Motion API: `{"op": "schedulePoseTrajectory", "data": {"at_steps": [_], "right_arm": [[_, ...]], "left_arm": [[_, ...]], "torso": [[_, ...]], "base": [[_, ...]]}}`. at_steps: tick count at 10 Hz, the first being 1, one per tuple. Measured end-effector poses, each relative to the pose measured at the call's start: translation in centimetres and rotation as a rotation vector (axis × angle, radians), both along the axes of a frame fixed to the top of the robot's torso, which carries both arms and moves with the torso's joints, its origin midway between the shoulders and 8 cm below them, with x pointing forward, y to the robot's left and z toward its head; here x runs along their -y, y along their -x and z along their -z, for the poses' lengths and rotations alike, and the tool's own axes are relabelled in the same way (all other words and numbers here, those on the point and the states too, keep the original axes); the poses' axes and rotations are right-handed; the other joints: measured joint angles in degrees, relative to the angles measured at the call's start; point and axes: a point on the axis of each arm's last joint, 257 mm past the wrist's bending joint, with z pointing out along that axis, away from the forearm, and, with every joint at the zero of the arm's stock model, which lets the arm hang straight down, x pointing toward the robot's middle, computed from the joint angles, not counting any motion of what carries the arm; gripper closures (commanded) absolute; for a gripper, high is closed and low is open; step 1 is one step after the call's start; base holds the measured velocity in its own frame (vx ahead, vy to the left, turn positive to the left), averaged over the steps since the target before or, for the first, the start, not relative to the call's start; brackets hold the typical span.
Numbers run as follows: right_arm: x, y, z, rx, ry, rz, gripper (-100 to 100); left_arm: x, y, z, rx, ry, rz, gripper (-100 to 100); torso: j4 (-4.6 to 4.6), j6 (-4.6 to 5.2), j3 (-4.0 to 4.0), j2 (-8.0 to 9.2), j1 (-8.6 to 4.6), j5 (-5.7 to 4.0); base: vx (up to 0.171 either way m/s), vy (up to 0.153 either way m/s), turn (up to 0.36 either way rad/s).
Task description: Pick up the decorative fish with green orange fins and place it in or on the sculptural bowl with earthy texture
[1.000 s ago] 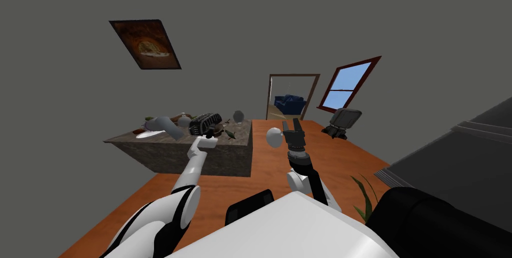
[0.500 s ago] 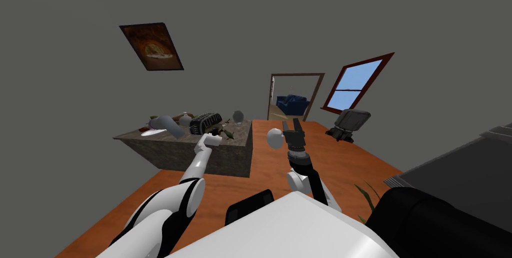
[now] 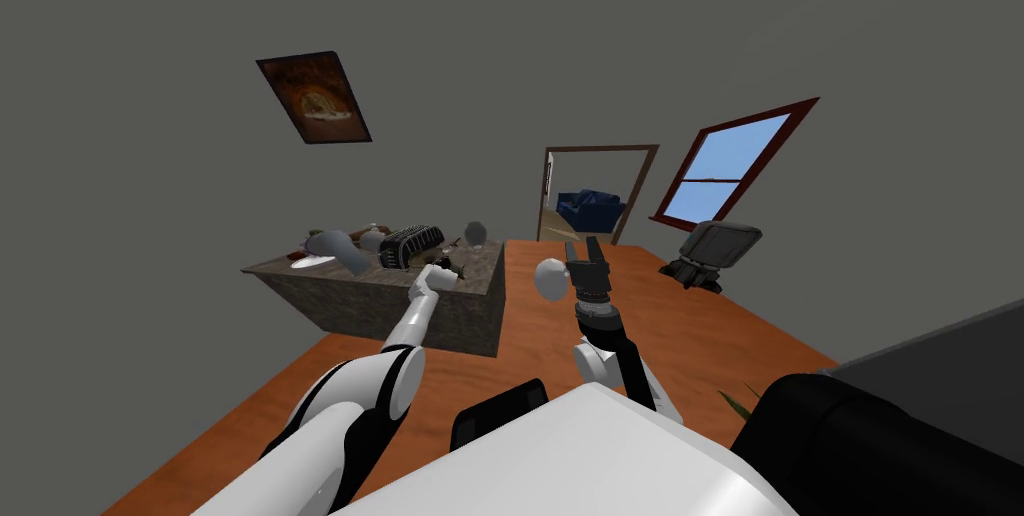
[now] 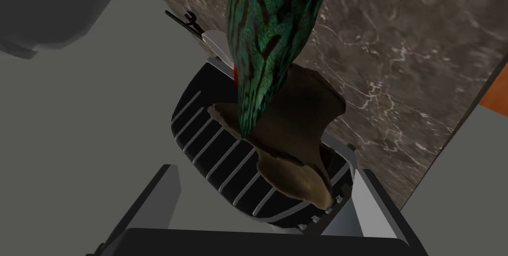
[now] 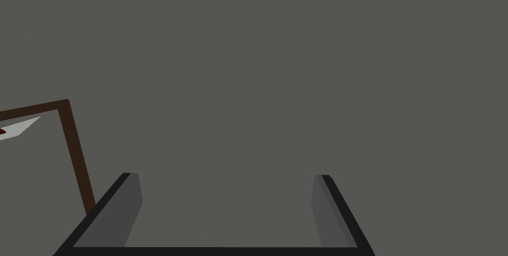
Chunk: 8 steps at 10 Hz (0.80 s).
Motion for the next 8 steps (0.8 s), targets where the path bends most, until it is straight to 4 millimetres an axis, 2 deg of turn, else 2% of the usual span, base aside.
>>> {"op": "schedulePoseTrajectory", "data": {"at_steps": [1, 2, 3, 5, 6, 7, 8], "right_arm": [[0.0, 0.0, 0.0, 0.000, 0.000, 0.000, 0], [0.0, 0.0, 0.0, 0.000, 0.000, 0.000, 0], [0.0, 0.0, 0.0, 0.000, 0.000, 0.000, 0], [0.0, 0.0, 0.0, 0.000, 0.000, 0.000, 0], [0.0, 0.0, 0.0, 0.000, 0.000, 0.000, 0], [0.0, 0.0, 0.0, 0.000, 0.000, 0.000, 0], [0.0, 0.0, 0.0, 0.000, 0.000, 0.000, 0]], "left_arm": [[1.4, 0.4, 1.0, -0.023, 0.006, 0.011, -100], [1.6, 0.5, 1.1, -0.027, 0.006, 0.011, 0], [1.5, 0.5, 1.1, -0.026, 0.006, 0.011, -100], [-0.7, 0.5, 1.6, -0.022, 0.011, -0.019, -100], [-2.5, 0.8, 1.5, -0.020, 0.010, -0.041, -100], [-2.8, 0.8, 1.4, -0.021, 0.008, -0.043, 100], [-2.7, 0.8, 1.4, -0.021, 0.008, -0.043, 100]], "torso": [[0.00, 0.00, -0.01, -0.01, 0.08, 0.01], [0.01, -0.02, 0.03, 0.05, 0.21, 0.04], [0.02, -0.02, 0.05, 0.09, 0.29, 0.06], [0.02, -0.03, 0.04, 0.07, 0.37, 0.08], [0.02, 0.01, 0.03, 0.05, 0.38, 0.08], [0.02, -0.04, 0.04, 0.07, 0.37, 0.08], [0.03, -0.03, 0.06, 0.10, 0.35, 0.08]], "base": [[0.013, -0.019, 0.000], [0.003, -0.005, 0.000], [0.015, -0.001, -0.209], [0.021, 0.010, -0.209], [0.012, 0.011, -0.062], [0.002, 0.002, 0.012], [0.000, 0.000, 0.000]]}}
